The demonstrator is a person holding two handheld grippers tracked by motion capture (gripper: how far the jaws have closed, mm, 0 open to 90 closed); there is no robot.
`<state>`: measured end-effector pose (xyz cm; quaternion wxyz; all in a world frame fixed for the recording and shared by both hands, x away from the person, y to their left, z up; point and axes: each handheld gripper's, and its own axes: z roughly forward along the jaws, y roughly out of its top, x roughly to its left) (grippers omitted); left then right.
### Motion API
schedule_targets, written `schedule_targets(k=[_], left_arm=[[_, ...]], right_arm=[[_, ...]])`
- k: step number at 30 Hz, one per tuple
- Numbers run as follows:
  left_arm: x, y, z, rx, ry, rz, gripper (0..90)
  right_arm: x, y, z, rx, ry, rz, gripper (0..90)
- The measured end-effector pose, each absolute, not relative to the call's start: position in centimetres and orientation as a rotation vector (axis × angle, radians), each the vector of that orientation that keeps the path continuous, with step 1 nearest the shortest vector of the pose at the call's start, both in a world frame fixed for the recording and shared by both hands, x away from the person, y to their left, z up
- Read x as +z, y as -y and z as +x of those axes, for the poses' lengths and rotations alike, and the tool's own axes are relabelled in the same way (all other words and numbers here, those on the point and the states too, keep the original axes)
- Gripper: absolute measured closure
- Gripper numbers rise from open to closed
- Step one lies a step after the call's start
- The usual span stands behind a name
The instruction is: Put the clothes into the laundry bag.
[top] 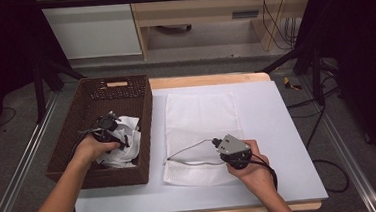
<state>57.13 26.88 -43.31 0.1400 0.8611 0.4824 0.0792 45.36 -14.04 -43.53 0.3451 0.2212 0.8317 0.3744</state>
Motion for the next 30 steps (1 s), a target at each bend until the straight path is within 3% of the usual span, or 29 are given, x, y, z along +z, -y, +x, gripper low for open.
schedule_targets(k=[7,30], left_arm=[[-42.6,-26.3,56.9,0.254,-1.353,2.493,69.3],[-35.9,-27.5,55.1,0.486,-1.263,2.387,70.0]], right_arm=[[-43.4,14.0,45.2,0.982,-2.152,0.57,88.5],[-43.7,14.5,45.6,1.067,-2.195,0.62,89.0]])
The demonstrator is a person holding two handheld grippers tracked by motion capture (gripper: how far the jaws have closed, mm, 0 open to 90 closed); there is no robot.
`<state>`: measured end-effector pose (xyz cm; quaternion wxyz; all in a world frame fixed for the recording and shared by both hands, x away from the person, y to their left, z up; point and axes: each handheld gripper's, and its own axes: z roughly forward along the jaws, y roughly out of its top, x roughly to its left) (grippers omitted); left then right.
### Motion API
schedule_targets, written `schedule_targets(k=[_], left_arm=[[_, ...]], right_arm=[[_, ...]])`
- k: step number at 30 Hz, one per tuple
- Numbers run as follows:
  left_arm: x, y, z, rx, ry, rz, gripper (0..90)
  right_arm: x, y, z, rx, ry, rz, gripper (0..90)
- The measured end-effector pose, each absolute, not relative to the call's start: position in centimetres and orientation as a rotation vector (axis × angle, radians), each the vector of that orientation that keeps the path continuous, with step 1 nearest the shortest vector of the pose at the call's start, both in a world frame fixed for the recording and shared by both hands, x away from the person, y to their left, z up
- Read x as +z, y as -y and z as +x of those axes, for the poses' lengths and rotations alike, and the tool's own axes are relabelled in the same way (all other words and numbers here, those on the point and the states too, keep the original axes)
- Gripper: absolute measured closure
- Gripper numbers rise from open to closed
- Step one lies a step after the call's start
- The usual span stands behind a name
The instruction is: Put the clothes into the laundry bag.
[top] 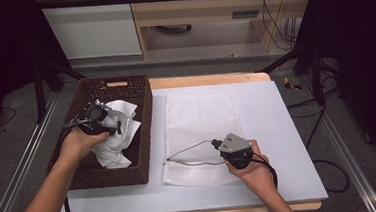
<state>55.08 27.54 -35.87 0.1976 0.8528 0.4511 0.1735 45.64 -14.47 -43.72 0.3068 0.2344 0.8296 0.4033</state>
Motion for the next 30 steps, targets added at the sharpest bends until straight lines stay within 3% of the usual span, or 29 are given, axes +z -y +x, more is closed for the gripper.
schedule_targets(k=[13,17,30], left_arm=[[-29.0,-27.2,52.2,0.637,-1.099,2.317,70.0],[-26.8,-26.0,50.9,0.629,-1.039,2.265,69.9],[-24.7,-20.9,48.9,0.582,-0.868,2.271,69.8]], right_arm=[[-43.9,15.1,46.1,1.141,-2.212,0.677,89.0],[-43.9,15.3,46.3,1.167,-2.211,0.7,89.0],[-44.1,16.0,46.5,1.229,-2.209,0.751,89.0]])
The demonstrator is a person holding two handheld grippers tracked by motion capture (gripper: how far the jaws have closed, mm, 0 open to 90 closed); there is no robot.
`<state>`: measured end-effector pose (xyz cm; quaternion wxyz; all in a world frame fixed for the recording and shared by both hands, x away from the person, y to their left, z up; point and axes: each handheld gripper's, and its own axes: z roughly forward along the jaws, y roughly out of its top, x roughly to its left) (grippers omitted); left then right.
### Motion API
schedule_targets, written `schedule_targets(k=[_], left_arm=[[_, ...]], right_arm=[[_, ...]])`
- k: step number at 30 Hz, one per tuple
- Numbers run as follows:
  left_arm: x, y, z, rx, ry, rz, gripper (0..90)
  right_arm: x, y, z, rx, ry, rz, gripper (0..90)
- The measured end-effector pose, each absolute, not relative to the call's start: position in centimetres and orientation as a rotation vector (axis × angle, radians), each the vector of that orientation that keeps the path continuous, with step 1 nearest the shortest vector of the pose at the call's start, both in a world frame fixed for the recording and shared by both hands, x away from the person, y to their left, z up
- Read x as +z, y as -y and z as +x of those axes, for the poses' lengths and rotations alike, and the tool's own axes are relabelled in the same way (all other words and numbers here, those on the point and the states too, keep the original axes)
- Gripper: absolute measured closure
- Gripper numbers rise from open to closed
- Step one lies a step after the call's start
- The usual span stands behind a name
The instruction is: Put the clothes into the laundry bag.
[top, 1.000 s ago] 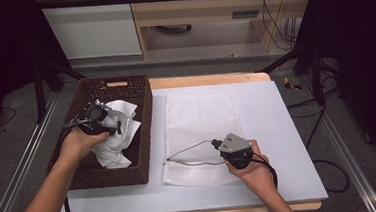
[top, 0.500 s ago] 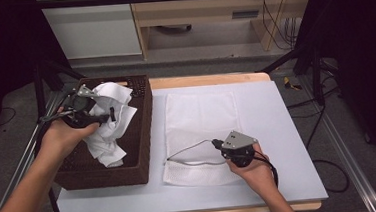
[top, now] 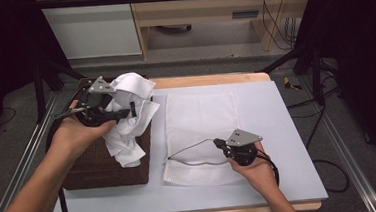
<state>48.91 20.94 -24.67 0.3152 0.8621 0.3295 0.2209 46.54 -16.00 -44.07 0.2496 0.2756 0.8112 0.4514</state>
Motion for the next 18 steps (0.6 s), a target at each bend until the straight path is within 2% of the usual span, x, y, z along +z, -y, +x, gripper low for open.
schedule_targets(k=[18], left_arm=[[-24.4,-13.9,47.0,0.459,-0.69,2.269,69.7]], right_arm=[[-44.0,16.5,46.9,1.309,-2.2,0.798,89.0]])
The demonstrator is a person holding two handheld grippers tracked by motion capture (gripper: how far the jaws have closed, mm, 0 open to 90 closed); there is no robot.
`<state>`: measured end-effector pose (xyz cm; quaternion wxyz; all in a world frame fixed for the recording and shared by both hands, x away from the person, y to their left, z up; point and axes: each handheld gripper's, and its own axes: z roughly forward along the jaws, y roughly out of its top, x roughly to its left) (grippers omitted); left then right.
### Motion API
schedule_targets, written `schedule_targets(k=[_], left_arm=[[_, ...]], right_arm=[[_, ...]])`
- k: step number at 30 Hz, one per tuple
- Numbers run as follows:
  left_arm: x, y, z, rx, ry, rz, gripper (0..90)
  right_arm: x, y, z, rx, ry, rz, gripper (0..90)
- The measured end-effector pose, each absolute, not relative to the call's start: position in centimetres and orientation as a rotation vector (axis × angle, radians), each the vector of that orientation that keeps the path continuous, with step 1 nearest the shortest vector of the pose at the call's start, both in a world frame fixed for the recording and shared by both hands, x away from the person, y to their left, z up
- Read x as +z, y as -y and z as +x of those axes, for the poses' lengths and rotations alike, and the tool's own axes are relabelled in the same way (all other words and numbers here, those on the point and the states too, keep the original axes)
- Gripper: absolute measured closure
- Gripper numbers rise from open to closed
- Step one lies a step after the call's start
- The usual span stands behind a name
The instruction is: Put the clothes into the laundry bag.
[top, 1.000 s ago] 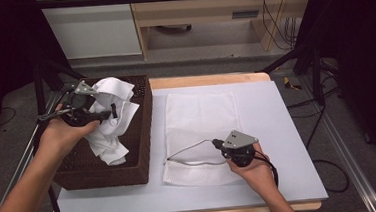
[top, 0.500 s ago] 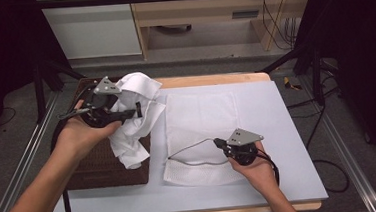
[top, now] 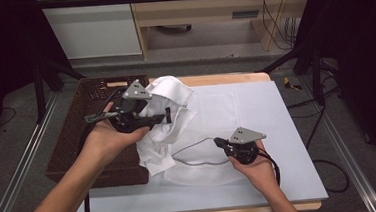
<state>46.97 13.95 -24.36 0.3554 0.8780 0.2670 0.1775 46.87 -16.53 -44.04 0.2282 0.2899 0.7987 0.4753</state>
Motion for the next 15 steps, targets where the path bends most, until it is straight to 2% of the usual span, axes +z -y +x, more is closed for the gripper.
schedule_targets(k=[15], left_arm=[[-27.5,-9.4,46.1,0.35,-0.618,2.271,69.6]], right_arm=[[-44.1,17.6,47.5,1.391,-2.175,0.883,89.0]])
